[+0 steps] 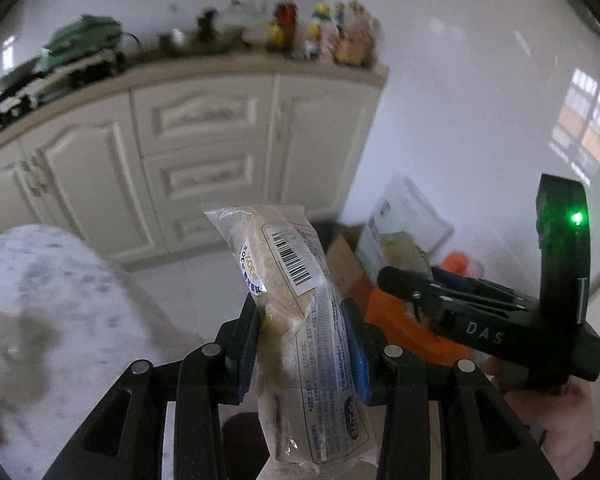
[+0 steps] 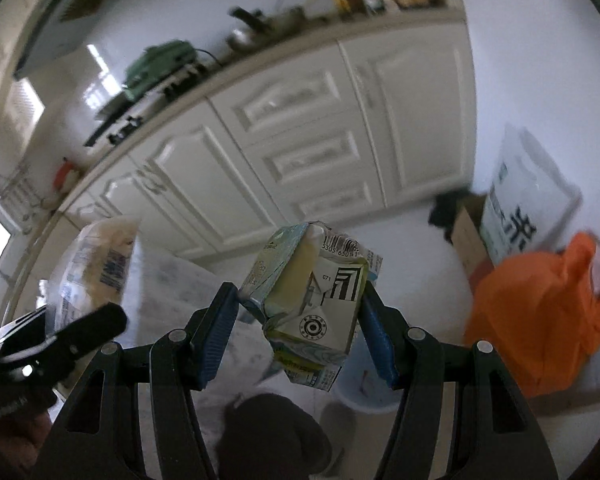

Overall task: Collect trash
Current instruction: 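Lift both held items and carry them over the blue bin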

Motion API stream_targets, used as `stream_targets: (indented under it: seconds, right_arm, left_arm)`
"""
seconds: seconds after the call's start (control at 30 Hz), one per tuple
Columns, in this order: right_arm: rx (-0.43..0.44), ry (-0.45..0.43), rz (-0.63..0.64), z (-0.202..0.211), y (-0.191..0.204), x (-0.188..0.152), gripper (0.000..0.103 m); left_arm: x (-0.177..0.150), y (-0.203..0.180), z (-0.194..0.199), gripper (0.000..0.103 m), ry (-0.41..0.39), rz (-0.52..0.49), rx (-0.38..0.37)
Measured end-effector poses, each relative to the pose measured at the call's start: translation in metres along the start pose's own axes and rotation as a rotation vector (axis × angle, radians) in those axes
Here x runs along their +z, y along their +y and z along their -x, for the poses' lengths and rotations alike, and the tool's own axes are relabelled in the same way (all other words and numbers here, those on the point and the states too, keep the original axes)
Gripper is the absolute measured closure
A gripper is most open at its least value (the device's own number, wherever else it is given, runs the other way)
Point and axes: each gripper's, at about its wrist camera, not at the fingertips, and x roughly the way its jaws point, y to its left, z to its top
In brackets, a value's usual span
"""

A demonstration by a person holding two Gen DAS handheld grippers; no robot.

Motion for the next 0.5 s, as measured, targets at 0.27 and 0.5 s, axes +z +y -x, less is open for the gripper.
stream_targets:
  seconds: [0.27, 0.5]
  right_arm:
    - [-0.029, 0.080, -0.085, -0.038, -0.048, -0.010, 0.042]
    - [-0.030, 0.147, -0.154, -0.074, -0.079, -0.019, 0.039]
  left_arm:
    - [0.041, -0.003, -0.109, 0.068, 0.153, -0.019, -0.024]
    - [0.052, -0.013, -0.181, 0.066, 0.254, -0.034, -0.022]
